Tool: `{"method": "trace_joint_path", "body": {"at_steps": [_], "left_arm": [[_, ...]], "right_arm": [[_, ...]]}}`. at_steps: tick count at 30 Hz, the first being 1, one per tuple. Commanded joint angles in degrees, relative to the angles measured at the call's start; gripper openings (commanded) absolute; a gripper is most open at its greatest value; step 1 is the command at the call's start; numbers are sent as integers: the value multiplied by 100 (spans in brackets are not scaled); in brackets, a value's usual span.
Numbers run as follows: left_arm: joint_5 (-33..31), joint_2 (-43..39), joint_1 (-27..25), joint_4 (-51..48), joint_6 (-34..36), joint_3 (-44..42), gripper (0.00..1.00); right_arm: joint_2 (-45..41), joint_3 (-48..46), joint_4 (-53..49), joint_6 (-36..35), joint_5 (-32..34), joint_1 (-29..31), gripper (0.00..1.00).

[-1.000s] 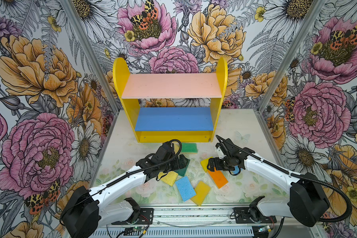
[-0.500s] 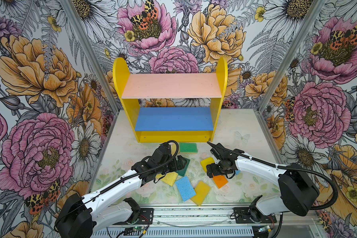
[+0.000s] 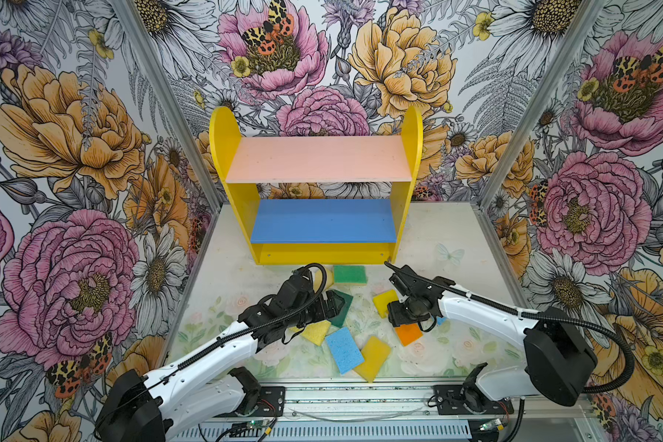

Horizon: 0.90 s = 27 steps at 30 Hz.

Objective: Place and organize the cleaning sponges onto the shelf
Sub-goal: 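Grasp the orange-and-white sponge with the right gripper while the left gripper hovers nearby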

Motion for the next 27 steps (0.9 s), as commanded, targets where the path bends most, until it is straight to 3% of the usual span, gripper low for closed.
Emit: {"method": "trace_joint_path", "body": {"at_steps": [1,8,15,21,27], "left_arm": [[-118,-171,-149,75,-11,-62,99],[-508,-336,-843,860,204,-162,99],[-848,-119,-1467,1693,482,-225,99],[-790,121,-1511,1989,781,-74,98],[-804,334,-1504,2357,786,-80,89]], "right_arm": [[-457,462,49,379,7,6,63],[-417,1243,246,1289,-147,-8,65],[-226,1558,922,1885,-795,-7,65],[-267,1416,1402,2253,-1284,57,64],[-357,1377,1604,2410,-1470,202,64]]}}
